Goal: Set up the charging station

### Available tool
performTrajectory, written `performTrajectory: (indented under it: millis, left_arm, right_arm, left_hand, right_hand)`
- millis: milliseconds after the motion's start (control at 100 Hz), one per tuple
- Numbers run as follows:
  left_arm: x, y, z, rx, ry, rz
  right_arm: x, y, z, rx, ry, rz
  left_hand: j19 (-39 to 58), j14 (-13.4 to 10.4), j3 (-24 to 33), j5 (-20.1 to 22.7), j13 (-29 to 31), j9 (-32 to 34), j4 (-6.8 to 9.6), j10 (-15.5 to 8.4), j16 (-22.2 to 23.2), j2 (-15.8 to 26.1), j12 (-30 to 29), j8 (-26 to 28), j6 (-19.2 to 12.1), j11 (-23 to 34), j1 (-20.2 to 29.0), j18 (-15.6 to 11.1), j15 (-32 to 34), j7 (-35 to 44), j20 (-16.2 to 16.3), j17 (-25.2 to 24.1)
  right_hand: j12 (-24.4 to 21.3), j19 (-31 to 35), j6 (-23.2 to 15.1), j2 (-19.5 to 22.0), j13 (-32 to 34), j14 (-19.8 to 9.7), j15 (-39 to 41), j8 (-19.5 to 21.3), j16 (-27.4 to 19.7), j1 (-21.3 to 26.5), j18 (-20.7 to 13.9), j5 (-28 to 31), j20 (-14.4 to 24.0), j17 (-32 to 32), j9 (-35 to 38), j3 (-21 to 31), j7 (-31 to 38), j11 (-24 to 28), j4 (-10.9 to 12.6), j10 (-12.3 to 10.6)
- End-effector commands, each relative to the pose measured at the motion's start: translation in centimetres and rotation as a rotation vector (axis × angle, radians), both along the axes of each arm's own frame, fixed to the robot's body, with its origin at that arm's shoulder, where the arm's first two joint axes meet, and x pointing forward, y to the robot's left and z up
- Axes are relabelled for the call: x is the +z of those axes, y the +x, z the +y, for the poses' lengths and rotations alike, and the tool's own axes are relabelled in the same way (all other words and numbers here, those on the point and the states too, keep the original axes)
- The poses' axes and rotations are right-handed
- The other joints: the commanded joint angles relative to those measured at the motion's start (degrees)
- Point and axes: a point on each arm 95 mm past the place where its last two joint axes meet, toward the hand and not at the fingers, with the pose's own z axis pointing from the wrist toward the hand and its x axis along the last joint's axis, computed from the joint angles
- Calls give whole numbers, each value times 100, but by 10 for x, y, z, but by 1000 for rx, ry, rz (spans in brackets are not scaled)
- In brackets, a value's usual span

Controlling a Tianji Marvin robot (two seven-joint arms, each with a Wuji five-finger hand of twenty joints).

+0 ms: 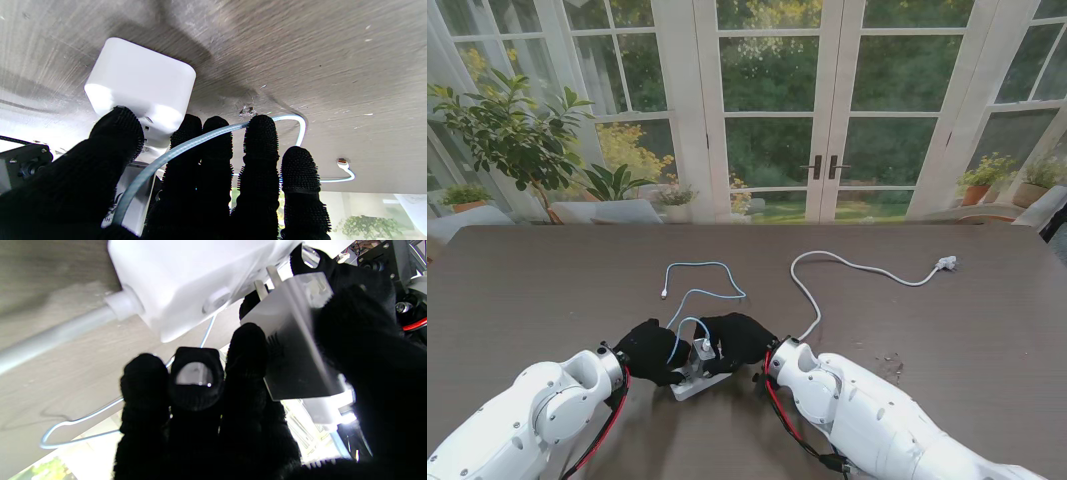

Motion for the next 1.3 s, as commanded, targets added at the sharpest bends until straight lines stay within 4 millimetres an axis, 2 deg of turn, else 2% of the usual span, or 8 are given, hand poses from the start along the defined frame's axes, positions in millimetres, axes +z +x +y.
performTrajectory:
  millis: [0, 340, 1290]
  left_arm:
    - [-24, -14, 2, -4, 44, 77]
    - [-25, -14, 2, -5, 44, 77]
    - [-28, -17, 6, -8, 51, 80]
  right_arm:
    - [1, -2, 5, 26, -6, -5]
    - [-2, -4, 6, 22, -20, -32]
    - [11, -11, 13, 24, -108, -80]
  left_hand:
    - [173, -67, 30, -145, -90, -159, 246, -47, 84, -434, 18, 23, -404, 89, 445, -38, 96, 30, 124, -177]
    - [151, -51, 55, -138, -110, -182, 245, -27, 89, -424, -124, 52, -372, 112, 404, -36, 88, -27, 142, -196]
    - [131, -48, 66, -127, -108, -215, 241, -19, 95, -378, -324, 87, -342, 155, 339, -30, 89, -121, 176, -202]
  right_hand:
    - [-41, 345, -2870, 633, 217, -170, 159, 527, -3798, 516, -251, 1091, 51, 66, 124, 1175, 1162, -42, 324, -256]
    - [-43, 344, -2859, 636, 213, -158, 216, 530, -3787, 515, -250, 1091, 40, 112, 122, 1182, 1166, -32, 324, -249]
    - [-23, 293, -2755, 771, 217, -197, 326, 582, -3754, 454, -345, 1019, -21, 235, 83, 1135, 1169, 1, 349, -184]
